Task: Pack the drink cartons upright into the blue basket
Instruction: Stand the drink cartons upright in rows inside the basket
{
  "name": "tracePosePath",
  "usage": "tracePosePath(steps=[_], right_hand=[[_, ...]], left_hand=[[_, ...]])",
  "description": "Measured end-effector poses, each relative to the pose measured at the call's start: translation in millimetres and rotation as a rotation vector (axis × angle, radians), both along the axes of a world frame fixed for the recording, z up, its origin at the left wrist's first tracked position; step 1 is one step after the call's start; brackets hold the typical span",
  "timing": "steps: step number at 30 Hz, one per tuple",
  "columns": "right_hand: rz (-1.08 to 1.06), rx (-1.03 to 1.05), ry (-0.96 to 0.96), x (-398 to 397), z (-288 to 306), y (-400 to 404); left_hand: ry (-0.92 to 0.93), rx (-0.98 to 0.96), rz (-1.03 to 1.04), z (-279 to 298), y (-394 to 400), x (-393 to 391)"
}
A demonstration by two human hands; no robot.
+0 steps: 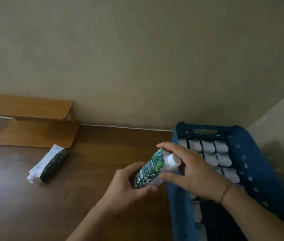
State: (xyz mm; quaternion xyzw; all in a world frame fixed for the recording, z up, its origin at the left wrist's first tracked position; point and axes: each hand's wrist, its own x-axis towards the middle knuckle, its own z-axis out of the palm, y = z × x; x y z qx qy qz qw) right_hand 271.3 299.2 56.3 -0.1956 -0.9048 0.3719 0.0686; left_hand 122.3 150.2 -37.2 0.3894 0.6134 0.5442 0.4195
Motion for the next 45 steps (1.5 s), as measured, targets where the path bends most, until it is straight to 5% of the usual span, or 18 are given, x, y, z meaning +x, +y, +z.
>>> tracePosePath(steps=[4, 8, 20, 26, 31, 34, 38, 41, 45], right_hand=[[-0.26, -0.091, 0.297, 97.6, 18.3, 7.8], [-0.428, -0.204, 0.403, 183.8, 22.4, 19.8], [0.021, 0.366, -0.429, 146.5, -65.3, 9.5], [0.02, 0.364, -0.511, 143.5, -70.2, 7.8], [0.06, 0.396, -0.692, 122.6, -33.0, 12.7], [-0.054, 0.382, -0.526, 82.7, -7.1, 3.6], [-0.094, 0.511, -0.344, 12.9, 9.6, -26.4], [-0.042, 0.534, -0.348, -37.6, 2.6, -46.1], [0.099, 0.408, -0.45, -90.2, -21.2, -67.1]], left_hand=[[0.022, 0.099, -0.085, 23.3, 28.2, 52.9], [0.104, 0.116, 0.093, 7.8, 46.1, 86.5], [0.021, -0.095, 0.303, -55.9, 42.2, 137.1], [0.079, -0.126, 0.26, -52.6, 34.5, 131.4], [0.178, -0.292, 0.426, -63.8, -11.7, 63.5], [0.17, -0.445, 0.606, -73.9, -62.6, 4.0], [0.403, -0.646, 0.799, -85.2, -123.9, -73.0], [0.533, -0.675, 0.944, -88.0, -147.0, -128.3], [0.478, -0.719, 0.916, -105.8, -156.6, -189.6]])
